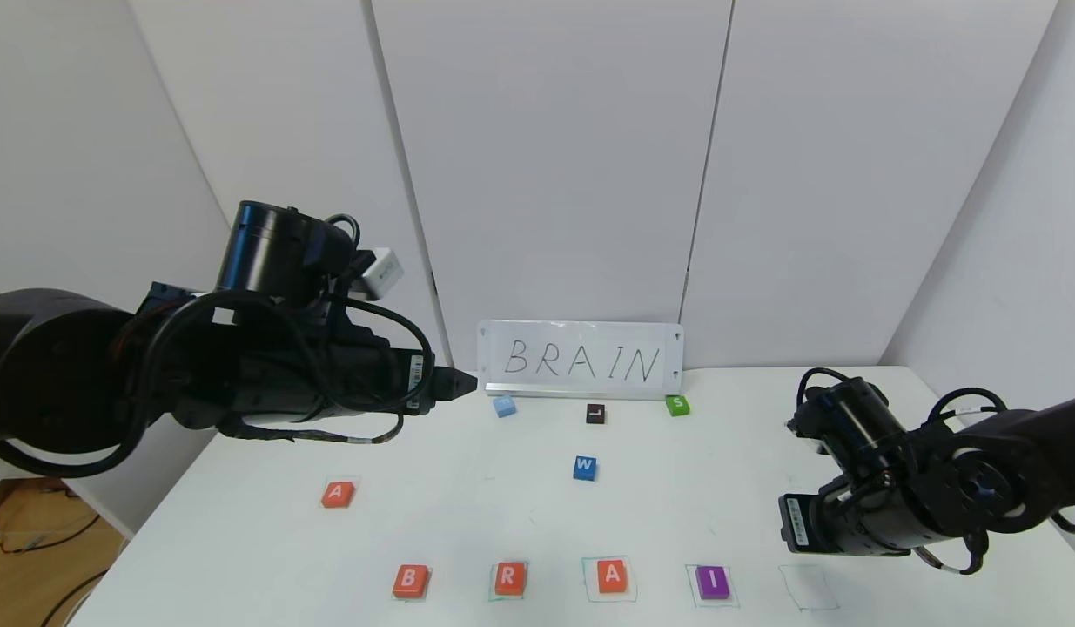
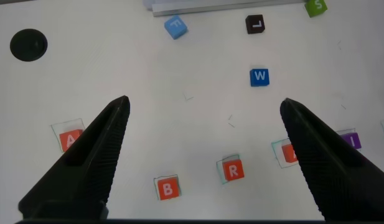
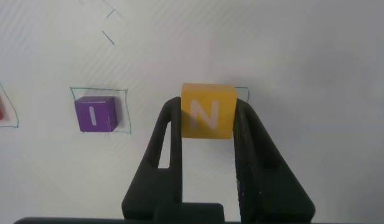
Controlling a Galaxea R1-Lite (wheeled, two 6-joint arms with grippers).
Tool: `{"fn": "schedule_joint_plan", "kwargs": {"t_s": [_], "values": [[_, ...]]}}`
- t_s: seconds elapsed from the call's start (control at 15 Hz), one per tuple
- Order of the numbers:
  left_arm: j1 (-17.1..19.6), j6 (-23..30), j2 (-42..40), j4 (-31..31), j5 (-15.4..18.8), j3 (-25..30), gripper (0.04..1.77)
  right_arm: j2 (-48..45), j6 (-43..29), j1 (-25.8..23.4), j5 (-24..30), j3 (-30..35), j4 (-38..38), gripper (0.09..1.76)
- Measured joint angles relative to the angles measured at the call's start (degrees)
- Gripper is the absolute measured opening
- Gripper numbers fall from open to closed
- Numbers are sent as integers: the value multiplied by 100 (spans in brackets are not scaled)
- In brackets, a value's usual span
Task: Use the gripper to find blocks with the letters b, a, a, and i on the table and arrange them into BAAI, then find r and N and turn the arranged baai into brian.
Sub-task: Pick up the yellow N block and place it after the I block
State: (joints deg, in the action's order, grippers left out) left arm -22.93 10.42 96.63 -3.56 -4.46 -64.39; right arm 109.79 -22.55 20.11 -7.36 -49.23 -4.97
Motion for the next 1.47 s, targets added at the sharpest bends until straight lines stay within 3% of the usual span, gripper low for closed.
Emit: {"fn": "schedule_joint_plan", "kwargs": {"t_s": [0.53,1.47], "values": [[-16,2,5,0,1,15,172,22,586,-61,22,863,729,54],[-9,0,-17,0,-10,4,172,452,655,-44,23,1100,1133,54]]}}
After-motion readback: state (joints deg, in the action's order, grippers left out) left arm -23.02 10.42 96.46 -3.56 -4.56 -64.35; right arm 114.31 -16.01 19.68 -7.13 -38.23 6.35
